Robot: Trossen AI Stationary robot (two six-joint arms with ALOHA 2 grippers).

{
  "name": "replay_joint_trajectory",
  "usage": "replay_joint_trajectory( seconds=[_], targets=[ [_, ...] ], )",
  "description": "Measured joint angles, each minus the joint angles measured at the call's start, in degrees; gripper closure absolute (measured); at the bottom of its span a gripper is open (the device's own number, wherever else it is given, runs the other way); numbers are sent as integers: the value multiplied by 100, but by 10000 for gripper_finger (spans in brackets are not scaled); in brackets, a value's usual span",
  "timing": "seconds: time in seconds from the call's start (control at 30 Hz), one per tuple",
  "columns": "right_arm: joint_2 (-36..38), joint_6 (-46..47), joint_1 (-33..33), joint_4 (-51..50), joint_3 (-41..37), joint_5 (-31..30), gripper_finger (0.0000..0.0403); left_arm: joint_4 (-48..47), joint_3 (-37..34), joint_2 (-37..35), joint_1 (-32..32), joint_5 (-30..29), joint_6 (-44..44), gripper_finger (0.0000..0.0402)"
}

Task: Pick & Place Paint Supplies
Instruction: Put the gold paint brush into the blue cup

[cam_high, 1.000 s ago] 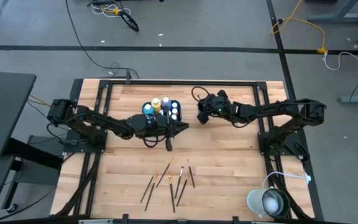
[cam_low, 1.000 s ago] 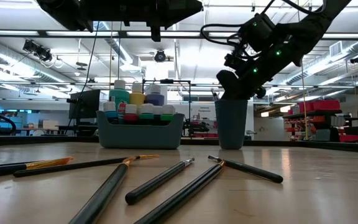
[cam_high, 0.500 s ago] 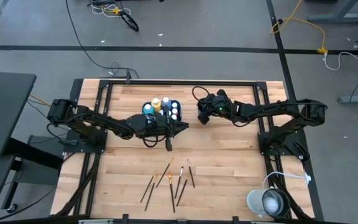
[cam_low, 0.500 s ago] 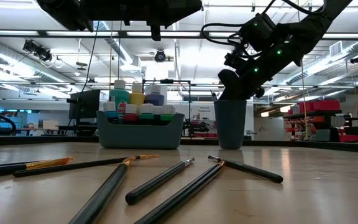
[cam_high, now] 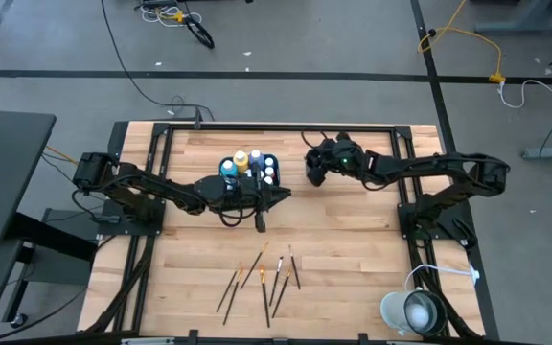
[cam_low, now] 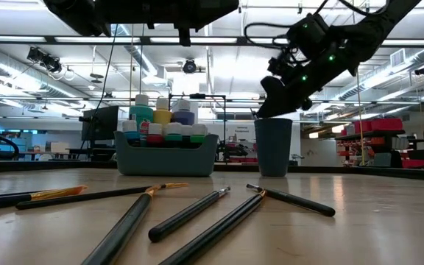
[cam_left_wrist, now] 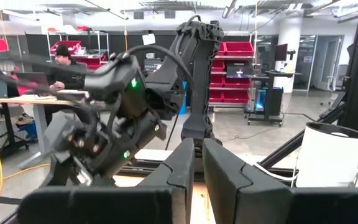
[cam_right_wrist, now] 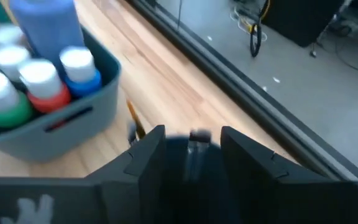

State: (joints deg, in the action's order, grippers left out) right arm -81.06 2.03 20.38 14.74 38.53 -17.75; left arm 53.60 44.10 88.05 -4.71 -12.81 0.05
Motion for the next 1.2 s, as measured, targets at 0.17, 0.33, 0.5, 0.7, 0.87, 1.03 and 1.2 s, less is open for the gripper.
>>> replay_joint_trajectory(
  seconds=[0.17,0.33,0.5,0.7,0.87,1.03,1.2],
  targets=[
    [526,-9,-119,-52,5,408,243,-59,-2,-48,0,-52,195,358],
    [1075,-391,-410,-350,10,592,243,-379,-2,-265,0,-151,480,358],
    [1291,-618,-868,-524,10,929,243,-1469,-2,-679,-2,-152,234,358],
    [1290,-753,-1472,-503,10,1131,243,-2666,-2,-957,-185,-312,-124,332],
    [1288,-729,-1908,-526,10,1232,243,-3300,-2,-957,-438,-542,-621,293],
    [1288,-312,-2217,-545,10,1493,243,-3932,-2,-957,-691,-558,-1484,271],
    [1288,-250,-2411,-540,10,1566,243,-4680,-2,-918,-993,-558,-2375,271]
  ],
)
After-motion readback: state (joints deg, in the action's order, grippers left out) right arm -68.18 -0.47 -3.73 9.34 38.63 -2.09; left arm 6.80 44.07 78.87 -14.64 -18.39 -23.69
